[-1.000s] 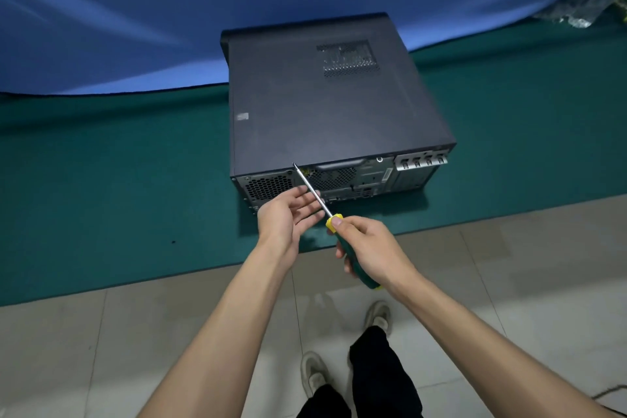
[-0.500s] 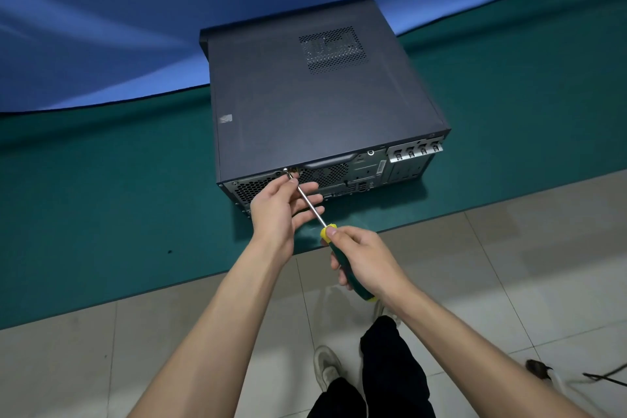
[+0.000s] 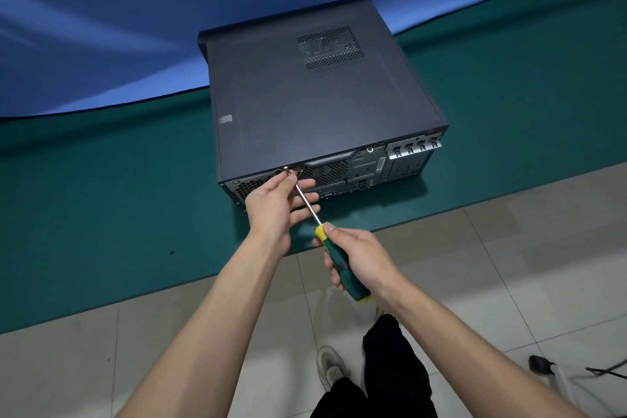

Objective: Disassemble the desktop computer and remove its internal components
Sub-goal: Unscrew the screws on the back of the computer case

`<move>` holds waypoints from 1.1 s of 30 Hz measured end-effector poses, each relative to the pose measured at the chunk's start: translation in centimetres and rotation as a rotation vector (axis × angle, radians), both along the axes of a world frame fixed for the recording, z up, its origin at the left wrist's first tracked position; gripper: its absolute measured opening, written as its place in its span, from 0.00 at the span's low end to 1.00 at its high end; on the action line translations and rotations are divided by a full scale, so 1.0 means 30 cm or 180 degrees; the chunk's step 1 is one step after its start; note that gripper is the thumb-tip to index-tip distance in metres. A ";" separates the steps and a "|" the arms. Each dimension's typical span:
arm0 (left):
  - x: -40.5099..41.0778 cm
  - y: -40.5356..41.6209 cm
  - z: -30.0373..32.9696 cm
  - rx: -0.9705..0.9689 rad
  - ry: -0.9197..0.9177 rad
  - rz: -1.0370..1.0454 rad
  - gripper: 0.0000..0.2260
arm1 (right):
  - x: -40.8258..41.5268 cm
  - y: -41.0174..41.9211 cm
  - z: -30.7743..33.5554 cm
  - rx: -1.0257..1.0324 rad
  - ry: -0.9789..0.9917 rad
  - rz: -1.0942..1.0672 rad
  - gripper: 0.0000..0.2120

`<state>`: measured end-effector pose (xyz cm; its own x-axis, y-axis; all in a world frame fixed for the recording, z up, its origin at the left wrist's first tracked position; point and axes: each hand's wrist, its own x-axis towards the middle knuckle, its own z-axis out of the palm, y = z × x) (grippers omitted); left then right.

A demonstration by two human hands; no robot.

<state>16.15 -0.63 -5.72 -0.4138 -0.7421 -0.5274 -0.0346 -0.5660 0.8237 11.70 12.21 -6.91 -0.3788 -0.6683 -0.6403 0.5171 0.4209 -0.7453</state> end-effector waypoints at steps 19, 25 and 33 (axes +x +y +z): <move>0.015 -0.008 0.007 -0.0426 -0.0759 -0.0461 0.05 | 0.149 -0.080 0.028 0.0355 0.0275 -0.0787 0.12; 0.010 -0.003 0.023 -0.0176 -0.0666 -0.0388 0.09 | 0.119 -0.086 0.081 0.0199 -0.0051 -0.0101 0.14; 0.043 -0.023 0.051 -0.0104 -0.0606 -0.0829 0.08 | 0.089 -0.077 0.097 -0.0090 -0.0190 -0.0424 0.09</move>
<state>17.44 -1.32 -4.17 -0.4881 -0.6421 -0.5911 -0.3299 -0.4912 0.8061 14.37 9.90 -4.01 -0.4272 -0.6326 -0.6460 0.6107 0.3249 -0.7221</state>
